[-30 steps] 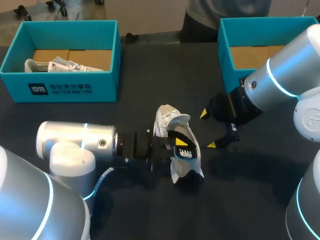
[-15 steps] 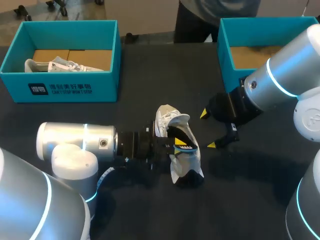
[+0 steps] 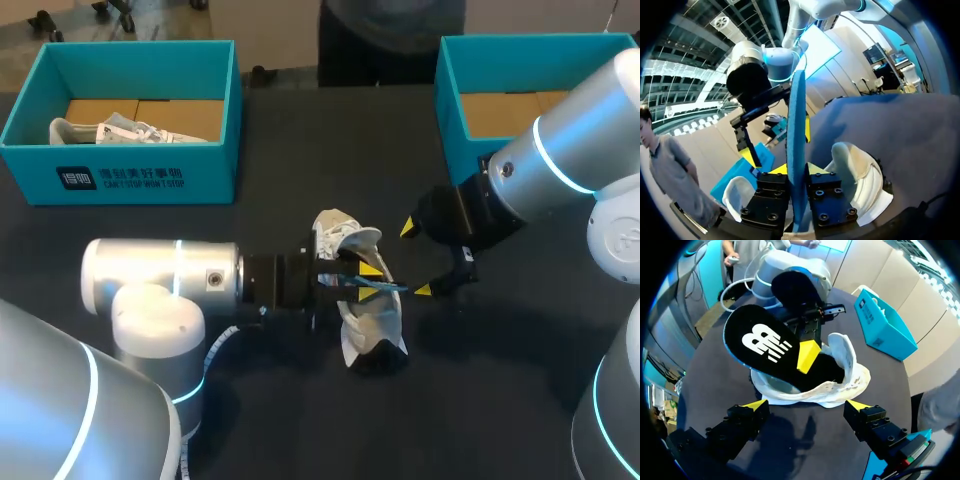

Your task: Take the shoe out of the shoebox, open the shoe tongue, remove and reinsert the insole, then place the shoe into the shoebox

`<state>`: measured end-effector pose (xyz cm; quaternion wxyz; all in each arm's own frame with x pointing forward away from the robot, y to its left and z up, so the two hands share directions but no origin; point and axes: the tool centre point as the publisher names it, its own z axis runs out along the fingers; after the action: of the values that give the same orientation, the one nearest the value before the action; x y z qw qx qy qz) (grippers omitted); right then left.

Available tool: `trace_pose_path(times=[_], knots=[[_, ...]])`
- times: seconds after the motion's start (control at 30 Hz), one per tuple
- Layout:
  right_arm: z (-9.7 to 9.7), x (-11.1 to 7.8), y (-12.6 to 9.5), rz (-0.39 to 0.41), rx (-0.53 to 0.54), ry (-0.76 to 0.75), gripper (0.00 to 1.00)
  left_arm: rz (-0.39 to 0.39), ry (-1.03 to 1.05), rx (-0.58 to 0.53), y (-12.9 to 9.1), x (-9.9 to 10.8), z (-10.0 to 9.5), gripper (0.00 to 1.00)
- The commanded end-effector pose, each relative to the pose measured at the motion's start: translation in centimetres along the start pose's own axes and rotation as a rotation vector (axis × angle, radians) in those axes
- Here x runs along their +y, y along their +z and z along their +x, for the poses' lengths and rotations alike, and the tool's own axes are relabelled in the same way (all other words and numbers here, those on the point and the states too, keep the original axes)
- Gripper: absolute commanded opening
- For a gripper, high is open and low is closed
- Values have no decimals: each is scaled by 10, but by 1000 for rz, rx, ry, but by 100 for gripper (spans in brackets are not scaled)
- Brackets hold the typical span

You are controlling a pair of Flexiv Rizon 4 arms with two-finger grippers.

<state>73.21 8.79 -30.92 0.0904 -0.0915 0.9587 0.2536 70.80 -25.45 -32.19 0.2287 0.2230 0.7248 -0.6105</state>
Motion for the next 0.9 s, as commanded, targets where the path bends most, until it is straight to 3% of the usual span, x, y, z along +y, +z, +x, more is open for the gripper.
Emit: trace_pose_path(times=[0.03,0.43,0.53,0.57,0.6,0.9], knots=[[1,1,1,6,-3,1,100,-3,1,-1,-11,-12,6,18],[1,1,1,6,-3,1,100,-42,-38,13,-27,-9,23,31],[1,1,1,6,-3,1,100,-57,-44,21,-27,-6,25,25],[1,1,1,6,-3,1,100,-62,-48,24,-27,-5,25,8],[1,1,1,6,-3,1,100,-64,-48,25,-26,-4,26,0],[1,1,1,6,-3,1,100,-95,-12,15,-19,12,21,0]])
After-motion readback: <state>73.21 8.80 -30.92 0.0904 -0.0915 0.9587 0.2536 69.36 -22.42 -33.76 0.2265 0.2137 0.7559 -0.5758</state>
